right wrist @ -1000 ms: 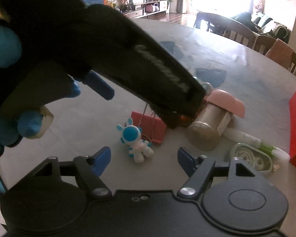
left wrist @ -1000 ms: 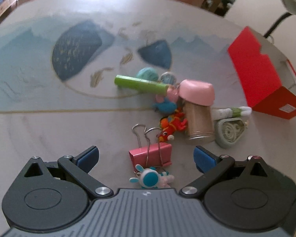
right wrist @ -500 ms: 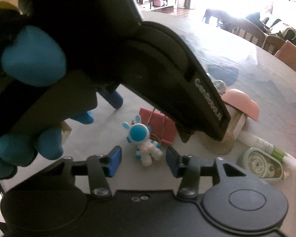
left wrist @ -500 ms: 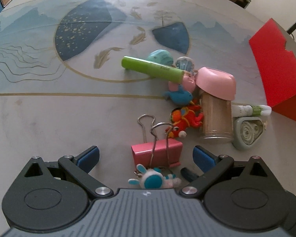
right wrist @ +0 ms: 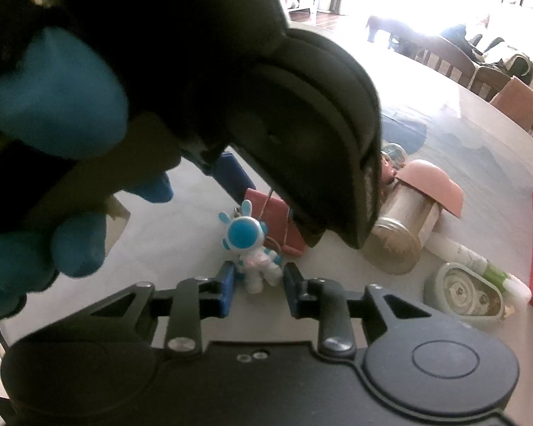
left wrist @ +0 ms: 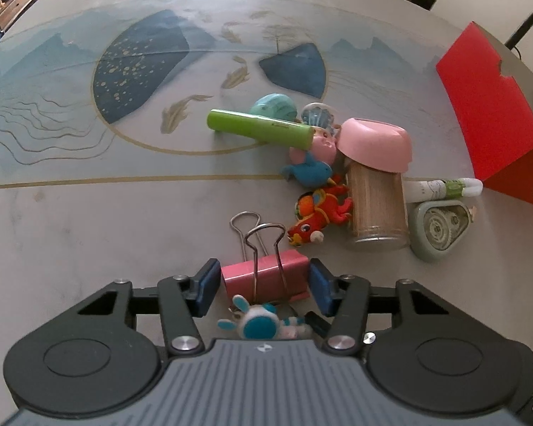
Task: Organize rigid objects
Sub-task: 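Grasp the pink binder clip with the left gripper while the right grasps the astronaut keychain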
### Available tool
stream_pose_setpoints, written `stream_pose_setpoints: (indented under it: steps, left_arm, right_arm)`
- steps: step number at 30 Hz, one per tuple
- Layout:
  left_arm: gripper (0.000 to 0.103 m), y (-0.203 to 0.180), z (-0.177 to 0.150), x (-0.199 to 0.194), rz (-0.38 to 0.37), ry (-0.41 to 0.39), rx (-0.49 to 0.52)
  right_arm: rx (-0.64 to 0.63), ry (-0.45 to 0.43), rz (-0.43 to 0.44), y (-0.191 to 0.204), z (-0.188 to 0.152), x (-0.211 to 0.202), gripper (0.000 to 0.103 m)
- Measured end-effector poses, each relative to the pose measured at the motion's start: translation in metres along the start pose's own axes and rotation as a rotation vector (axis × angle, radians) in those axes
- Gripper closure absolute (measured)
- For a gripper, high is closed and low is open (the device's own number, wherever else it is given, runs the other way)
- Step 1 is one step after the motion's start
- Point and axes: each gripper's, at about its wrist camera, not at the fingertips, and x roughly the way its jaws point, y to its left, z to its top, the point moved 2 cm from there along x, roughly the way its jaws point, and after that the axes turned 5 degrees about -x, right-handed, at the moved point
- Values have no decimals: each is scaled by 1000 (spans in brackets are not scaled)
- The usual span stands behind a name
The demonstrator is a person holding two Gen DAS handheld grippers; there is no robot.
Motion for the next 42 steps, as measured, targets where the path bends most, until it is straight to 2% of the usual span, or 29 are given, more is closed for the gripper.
stream_pose_setpoints:
  steps: [9,14,20,28,35,42]
  left_arm:
    - [50,17,-4,-6,-44,-6,-10]
    - [50,24,-9,-17,-59,-50,58]
    - [50,34,-16,-31,-88,-68,66]
    - [50,37,-15,-57,-116,-86,64]
    - [50,24,-10,-76,-145,-104,78]
    - [50,-12,3,-87,-175,-111,110]
  right_arm:
    - [61,10,-8,-9,-18,-22,75]
    - [151,2,-21,-23,-25,-39,75]
    - [262,-12,-59,-36,-33,-64,75]
    - [331,-45,-127,-58,-33,-93,75]
    - [384,-107,-166,-82,-29,-116,75]
    - [420,-184,-213,-125,-19,-151,75]
